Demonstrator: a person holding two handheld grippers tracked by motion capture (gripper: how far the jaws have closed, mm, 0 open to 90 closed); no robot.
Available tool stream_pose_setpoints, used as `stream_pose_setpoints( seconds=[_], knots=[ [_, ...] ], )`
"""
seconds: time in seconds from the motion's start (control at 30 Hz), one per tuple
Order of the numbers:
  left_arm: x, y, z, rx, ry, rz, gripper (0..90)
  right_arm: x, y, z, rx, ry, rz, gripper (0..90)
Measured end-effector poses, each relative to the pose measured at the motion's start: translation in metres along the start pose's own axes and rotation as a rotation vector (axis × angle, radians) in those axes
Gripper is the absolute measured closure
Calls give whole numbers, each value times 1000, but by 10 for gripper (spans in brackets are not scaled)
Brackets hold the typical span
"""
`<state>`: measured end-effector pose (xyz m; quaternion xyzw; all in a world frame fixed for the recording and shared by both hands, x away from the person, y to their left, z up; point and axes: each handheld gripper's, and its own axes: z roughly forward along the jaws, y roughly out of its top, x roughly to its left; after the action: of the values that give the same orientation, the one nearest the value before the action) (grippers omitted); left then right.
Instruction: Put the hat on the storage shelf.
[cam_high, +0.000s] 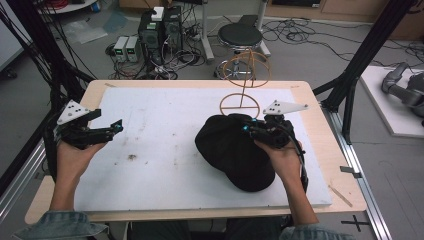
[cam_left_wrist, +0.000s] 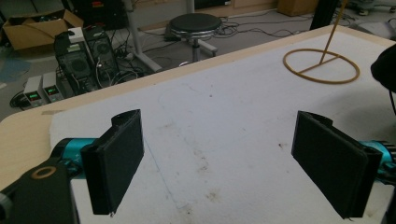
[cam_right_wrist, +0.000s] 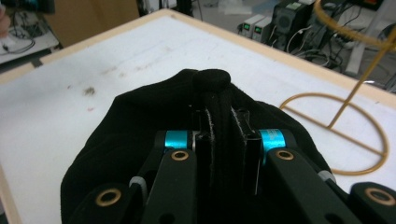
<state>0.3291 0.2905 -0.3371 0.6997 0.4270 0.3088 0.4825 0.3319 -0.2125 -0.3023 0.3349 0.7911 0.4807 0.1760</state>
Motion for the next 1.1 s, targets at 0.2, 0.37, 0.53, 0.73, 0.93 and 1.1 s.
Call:
stream_pose_setpoints(
  seconds=[0.2, 0.37, 0.53, 0.73, 0.93, 1.1],
  knots=[
    [1, 0, 0, -1, -2, -2, 171, -9, 17, -19, -59, -32, 4, 822],
    [3, 0, -1, -4, 1, -8, 171, -12, 31, -38, -97, -57, 0, 822],
    [3, 0, -2, -7, 0, -10, 171, -15, 45, -53, -127, -86, -6, 822],
    [4, 1, -3, -7, 2, -10, 171, -18, 60, -66, -155, -107, -12, 821],
    [4, 1, -4, -9, 1, -12, 172, -27, 72, -74, -191, -110, 16, 822],
    [4, 1, -4, -9, 0, -12, 172, -34, 82, -81, -218, -129, 22, 821]
  ],
)
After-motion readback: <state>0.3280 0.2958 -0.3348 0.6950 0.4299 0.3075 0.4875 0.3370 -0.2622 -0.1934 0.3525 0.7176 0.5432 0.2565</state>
